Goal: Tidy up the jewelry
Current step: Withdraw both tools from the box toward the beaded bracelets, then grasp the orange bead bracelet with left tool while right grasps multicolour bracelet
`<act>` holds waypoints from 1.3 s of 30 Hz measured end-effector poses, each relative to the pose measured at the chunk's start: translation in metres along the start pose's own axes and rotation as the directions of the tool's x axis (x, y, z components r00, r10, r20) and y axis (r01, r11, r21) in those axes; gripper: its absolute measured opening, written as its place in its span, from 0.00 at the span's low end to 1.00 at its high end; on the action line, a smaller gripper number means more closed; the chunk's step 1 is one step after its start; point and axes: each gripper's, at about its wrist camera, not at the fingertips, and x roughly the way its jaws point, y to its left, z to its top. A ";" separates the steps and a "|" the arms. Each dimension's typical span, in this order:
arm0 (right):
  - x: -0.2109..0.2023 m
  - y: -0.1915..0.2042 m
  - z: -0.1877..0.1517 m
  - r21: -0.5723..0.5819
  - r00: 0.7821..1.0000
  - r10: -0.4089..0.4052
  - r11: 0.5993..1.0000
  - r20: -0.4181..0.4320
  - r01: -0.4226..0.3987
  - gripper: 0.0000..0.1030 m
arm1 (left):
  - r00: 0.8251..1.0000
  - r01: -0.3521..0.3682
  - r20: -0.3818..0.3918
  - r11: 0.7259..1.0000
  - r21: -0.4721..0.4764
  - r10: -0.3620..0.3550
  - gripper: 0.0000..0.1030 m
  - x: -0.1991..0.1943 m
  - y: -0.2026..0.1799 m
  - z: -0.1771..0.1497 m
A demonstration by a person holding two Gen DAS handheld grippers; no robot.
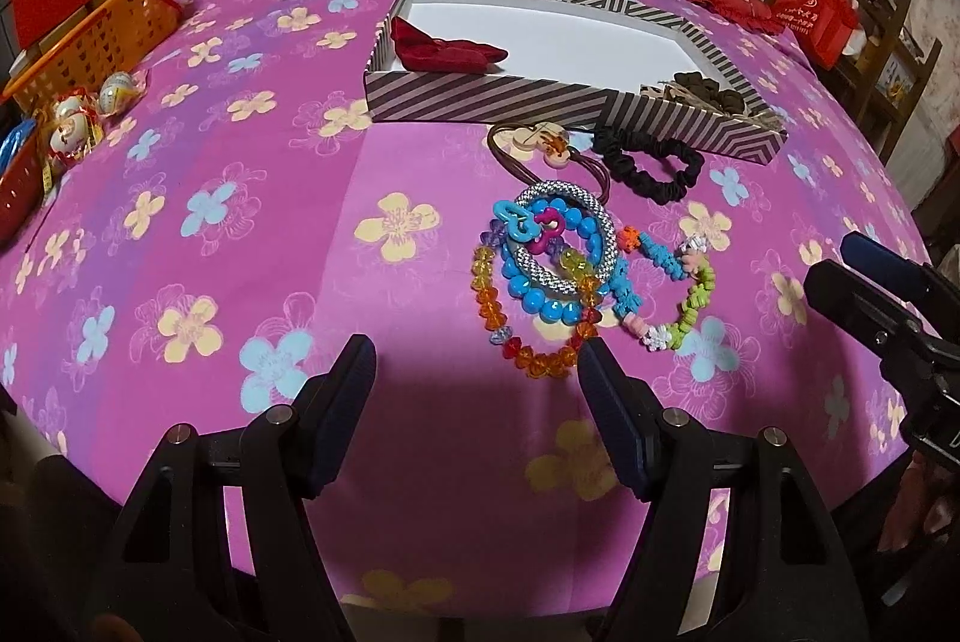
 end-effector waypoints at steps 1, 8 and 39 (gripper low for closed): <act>0.000 0.000 0.000 0.002 1.000 0.001 1.000 -0.003 -0.001 0.72 | 1.000 0.000 0.000 1.000 0.001 0.000 0.68 0.000 0.000 0.000; 0.003 -0.002 -0.001 0.014 1.000 0.009 1.000 -0.009 -0.009 0.72 | 1.000 0.000 -0.007 1.000 -0.004 0.000 0.68 0.002 0.000 -0.001; 0.027 -0.016 -0.007 0.064 0.997 0.022 0.998 -0.072 -0.018 0.72 | 0.999 0.039 -0.029 0.977 0.208 -0.034 0.45 0.027 -0.031 0.003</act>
